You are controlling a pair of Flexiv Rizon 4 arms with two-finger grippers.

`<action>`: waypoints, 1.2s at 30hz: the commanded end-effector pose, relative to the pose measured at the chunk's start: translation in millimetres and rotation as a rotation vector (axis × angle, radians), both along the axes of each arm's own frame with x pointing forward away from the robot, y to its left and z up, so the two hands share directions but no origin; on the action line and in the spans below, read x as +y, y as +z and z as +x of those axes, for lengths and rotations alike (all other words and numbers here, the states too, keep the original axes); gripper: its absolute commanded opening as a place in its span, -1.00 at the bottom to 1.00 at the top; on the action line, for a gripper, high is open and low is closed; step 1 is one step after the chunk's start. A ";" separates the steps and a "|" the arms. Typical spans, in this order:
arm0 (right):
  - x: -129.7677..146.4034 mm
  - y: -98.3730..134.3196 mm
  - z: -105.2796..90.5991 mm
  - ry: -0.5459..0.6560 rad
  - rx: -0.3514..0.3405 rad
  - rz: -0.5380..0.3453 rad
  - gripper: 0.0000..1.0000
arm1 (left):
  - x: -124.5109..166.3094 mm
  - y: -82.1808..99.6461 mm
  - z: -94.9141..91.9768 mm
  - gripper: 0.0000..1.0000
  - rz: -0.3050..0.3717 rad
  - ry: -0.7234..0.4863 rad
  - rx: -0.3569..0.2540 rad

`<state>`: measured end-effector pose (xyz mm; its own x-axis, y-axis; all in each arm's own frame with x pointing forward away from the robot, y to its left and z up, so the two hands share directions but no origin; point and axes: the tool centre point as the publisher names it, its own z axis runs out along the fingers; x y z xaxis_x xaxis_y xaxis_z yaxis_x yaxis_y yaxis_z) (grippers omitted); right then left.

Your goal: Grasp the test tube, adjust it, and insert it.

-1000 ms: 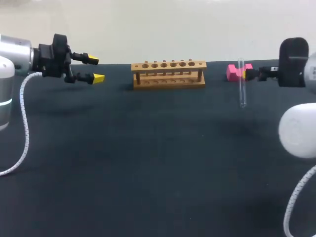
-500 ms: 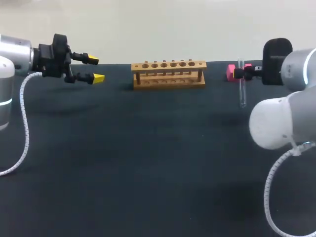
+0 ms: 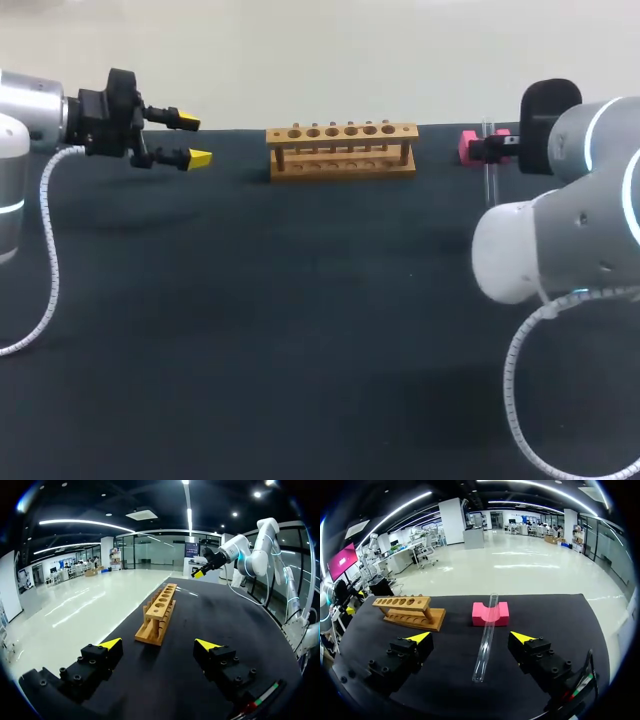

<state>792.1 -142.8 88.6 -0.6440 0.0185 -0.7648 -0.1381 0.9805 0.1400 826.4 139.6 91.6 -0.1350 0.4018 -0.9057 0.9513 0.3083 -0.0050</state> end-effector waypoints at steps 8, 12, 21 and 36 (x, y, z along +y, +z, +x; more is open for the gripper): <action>-1.5 -20.9 18.3 -0.173 -0.073 -0.165 1.00 | 0.5 -0.7 -1.9 1.00 -0.002 0.003 -0.005; -0.9 -25.9 24.5 -0.146 -0.085 -0.145 1.00 | 0.5 -0.7 -1.9 1.00 -0.002 0.003 -0.005; -8.2 -34.4 34.8 -0.124 -0.060 -0.115 1.00 | 0.5 -0.7 -1.9 1.00 -0.002 0.003 -0.005; -7.8 -53.4 47.4 -0.099 -0.014 -0.089 1.00 | 0.5 -0.7 -1.9 1.00 -0.002 0.003 -0.005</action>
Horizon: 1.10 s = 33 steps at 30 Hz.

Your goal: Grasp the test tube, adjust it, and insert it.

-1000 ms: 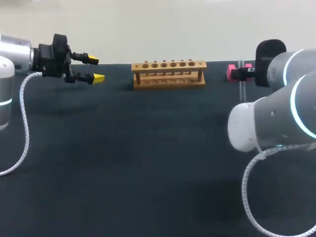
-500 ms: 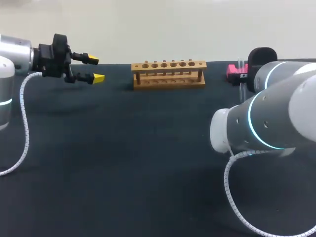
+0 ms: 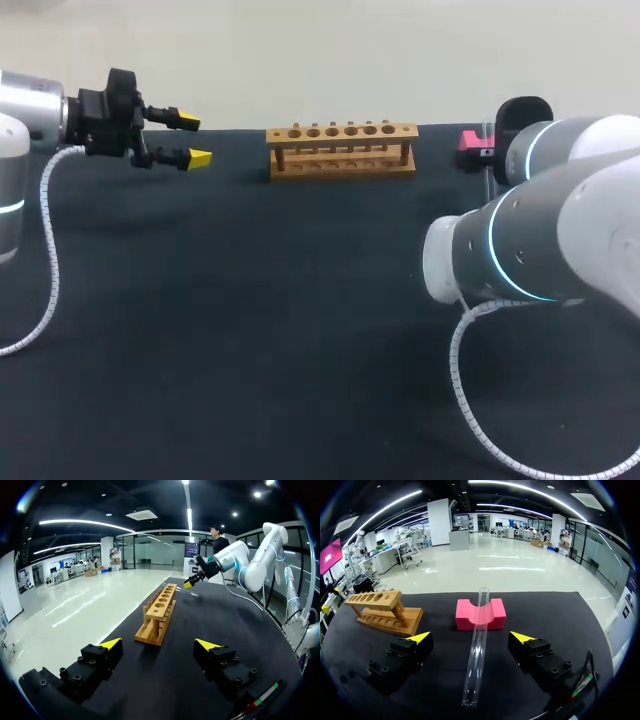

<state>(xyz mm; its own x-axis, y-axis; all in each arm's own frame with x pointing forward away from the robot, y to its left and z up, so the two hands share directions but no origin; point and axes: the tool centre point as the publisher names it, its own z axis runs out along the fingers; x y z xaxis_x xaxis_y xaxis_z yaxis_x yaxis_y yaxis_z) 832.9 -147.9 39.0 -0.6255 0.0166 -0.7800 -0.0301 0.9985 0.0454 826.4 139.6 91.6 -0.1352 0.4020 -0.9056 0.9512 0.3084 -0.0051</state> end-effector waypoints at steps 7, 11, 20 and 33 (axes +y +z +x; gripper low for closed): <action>-3.8 -13.1 13.6 0.019 0.036 0.004 1.00 | 0.6 -0.8 -1.9 1.00 -0.003 0.002 -0.005; -3.9 -16.6 17.5 0.027 0.053 0.007 1.00 | 0.6 -0.8 -1.9 1.00 -0.003 0.002 -0.005; -4.8 -19.1 23.5 0.031 0.085 0.007 1.00 | 0.6 -0.8 -1.9 1.00 -0.003 0.002 -0.005; -4.8 -29.7 27.4 0.032 0.108 0.021 1.00 | 0.6 -0.8 -1.9 1.00 -0.003 0.002 -0.005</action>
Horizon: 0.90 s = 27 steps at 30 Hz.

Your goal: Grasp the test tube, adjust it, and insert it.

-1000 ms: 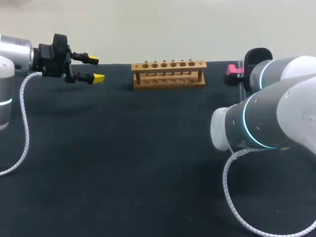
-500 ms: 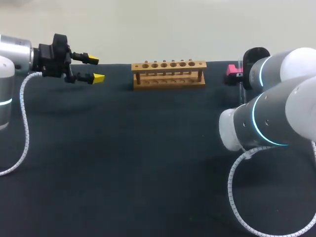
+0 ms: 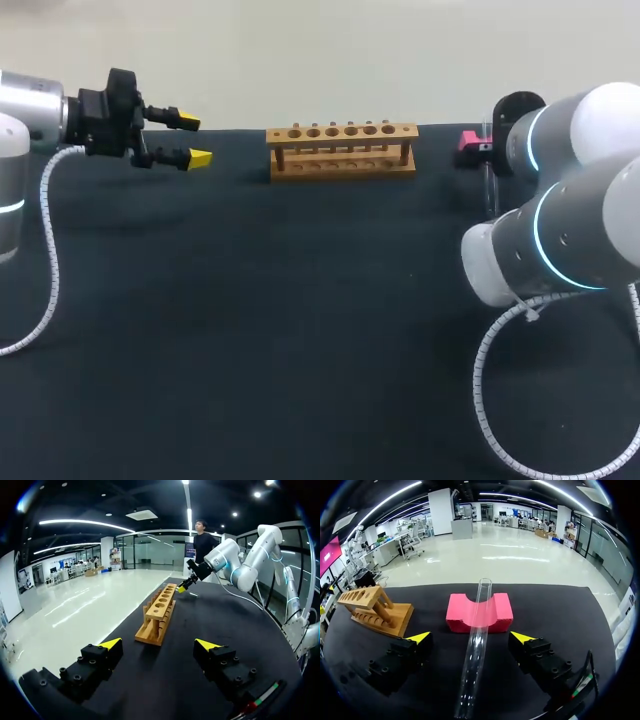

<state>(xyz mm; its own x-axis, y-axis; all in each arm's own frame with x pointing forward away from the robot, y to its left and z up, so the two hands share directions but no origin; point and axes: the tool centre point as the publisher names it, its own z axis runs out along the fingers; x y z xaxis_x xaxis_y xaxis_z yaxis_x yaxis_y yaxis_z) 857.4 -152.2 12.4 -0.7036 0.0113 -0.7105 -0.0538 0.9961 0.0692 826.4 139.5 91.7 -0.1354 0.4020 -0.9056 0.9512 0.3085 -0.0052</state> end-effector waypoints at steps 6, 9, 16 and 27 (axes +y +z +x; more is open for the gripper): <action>-1.6 -8.2 5.3 0.003 0.011 -0.005 1.00 | 0.6 -0.8 -1.9 1.00 -0.003 0.002 -0.005; -2.3 -9.1 6.3 0.004 0.009 -0.008 1.00 | 0.6 -0.8 -1.9 1.00 -0.003 0.002 -0.005; -2.7 -12.5 7.6 0.007 0.014 -0.014 0.76 | 0.6 -0.8 -1.9 1.00 -0.003 0.002 -0.005; -4.0 -18.8 9.9 0.009 0.026 -0.023 0.59 | 0.6 -0.8 -1.9 1.00 -0.003 0.002 -0.005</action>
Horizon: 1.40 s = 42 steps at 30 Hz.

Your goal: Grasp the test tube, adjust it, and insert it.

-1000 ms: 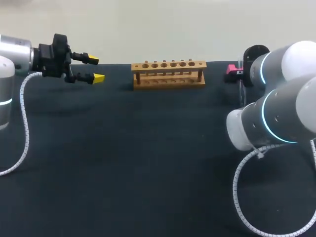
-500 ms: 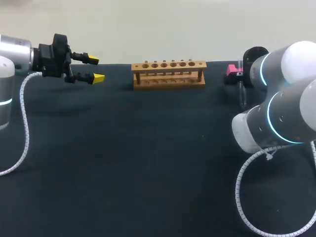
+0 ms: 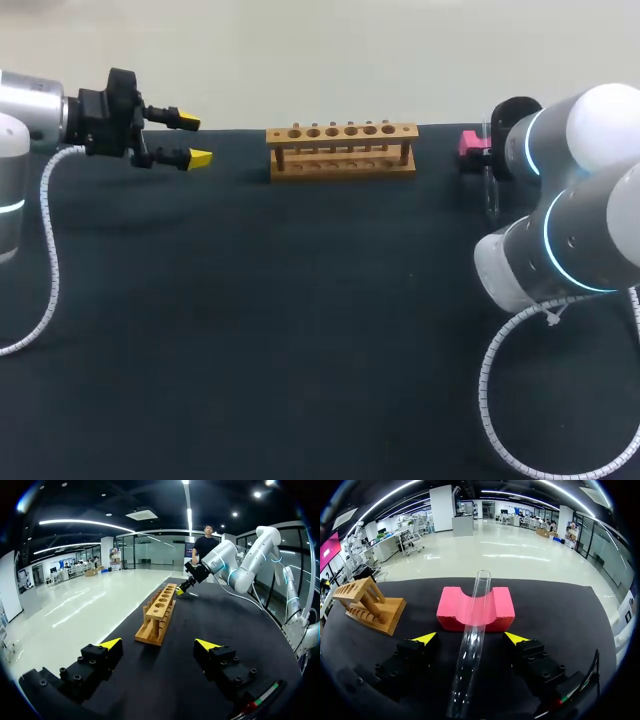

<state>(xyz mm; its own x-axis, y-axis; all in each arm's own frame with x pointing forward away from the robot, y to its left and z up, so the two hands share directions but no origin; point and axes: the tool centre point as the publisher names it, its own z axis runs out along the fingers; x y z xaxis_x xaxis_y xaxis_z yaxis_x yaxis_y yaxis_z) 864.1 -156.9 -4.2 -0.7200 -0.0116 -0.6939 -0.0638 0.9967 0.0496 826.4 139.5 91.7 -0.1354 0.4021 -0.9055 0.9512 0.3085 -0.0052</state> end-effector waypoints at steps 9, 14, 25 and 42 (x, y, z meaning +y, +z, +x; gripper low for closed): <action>-0.6 -4.2 3.8 -0.008 0.012 -0.008 -0.04 | 0.6 -0.8 -1.9 1.00 -0.003 0.002 -0.006; -1.2 -4.5 3.4 -0.012 0.014 -0.008 -0.29 | 0.6 -0.8 -1.9 1.00 -0.003 0.002 -0.006; -0.9 -4.7 -2.0 -0.036 0.022 -0.006 -1.00 | 0.6 -0.8 -1.9 1.00 -0.003 0.002 -0.006; 4.5 38.5 -13.4 -0.100 -0.021 0.021 -1.00 | 0.6 -0.8 -1.9 1.00 -0.003 0.002 -0.006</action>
